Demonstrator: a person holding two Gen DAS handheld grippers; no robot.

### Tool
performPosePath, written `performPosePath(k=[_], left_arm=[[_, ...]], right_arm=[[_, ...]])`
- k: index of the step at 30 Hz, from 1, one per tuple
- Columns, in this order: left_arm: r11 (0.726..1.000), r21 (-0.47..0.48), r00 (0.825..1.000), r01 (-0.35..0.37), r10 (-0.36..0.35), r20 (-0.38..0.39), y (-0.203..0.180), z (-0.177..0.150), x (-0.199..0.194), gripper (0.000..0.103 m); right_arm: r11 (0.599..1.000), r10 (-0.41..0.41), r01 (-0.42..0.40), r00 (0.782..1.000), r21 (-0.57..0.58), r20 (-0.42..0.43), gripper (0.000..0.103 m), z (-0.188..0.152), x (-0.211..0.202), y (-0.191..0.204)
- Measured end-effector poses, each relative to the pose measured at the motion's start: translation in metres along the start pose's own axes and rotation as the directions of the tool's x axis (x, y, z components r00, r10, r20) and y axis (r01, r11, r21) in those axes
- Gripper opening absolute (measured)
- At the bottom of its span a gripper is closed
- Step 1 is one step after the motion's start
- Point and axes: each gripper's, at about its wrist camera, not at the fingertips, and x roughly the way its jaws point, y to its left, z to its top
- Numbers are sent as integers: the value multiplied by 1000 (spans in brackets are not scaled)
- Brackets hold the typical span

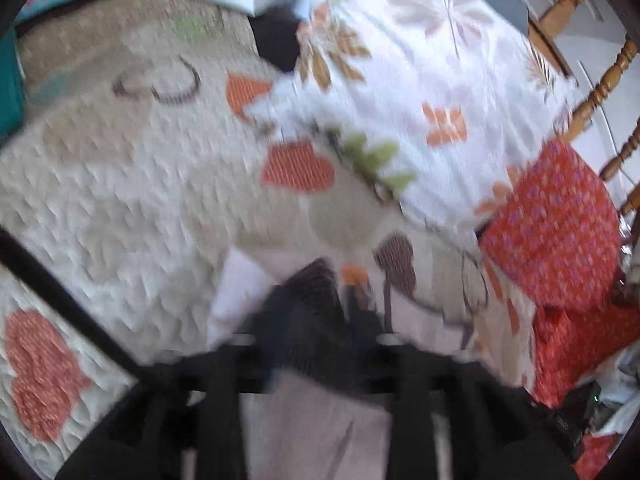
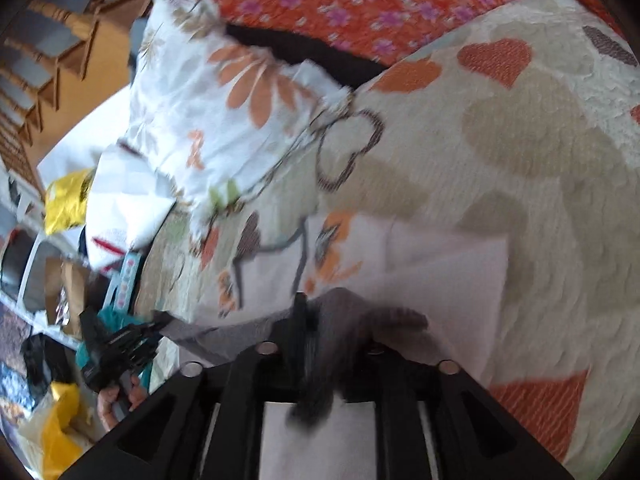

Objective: Fold small clothes

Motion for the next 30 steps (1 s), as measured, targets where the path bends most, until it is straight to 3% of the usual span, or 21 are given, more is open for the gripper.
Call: performPosePath(k=[1,2,6,10,16,19,23,25,30], left_arm=[[1000,4,1000,-9,9,23,-1,2,-3,55],[1000,12,999,-18,17,39,-2,3,-7,57],[999,38,1000,-21,21,8,-2,1,-11,58],[993,100,998,-67,69,-11,-1,-9,-15,58],[978,188,988,-87,109,-109,10,-31,-14,58],[956,259,973,-141,182,-144,17,-42,-10,58],[911,353,923,-212,306,-234,33,-56,9,58],[912,356,927,-202,295,-232,39,-55,6,59],[892,353,925,-282,351,-148,53,-43,-17,59]], right_arm=[[1000,-20,20,1000,-2,23,61,2,-2,-1],[999,-37,38,998,-6,45,71,3,-5,-2],[998,-54,55,997,-21,49,71,4,-12,0],[993,-91,94,995,-71,46,71,-5,-15,12],[986,-89,83,995,-147,-38,69,-28,-1,27],[974,-137,119,987,-191,-80,69,-41,14,29],[957,-206,181,974,-225,-93,69,-49,28,27],[953,-218,192,972,-235,-87,69,-50,28,28],[940,-243,220,969,-262,-56,69,-49,20,32]])
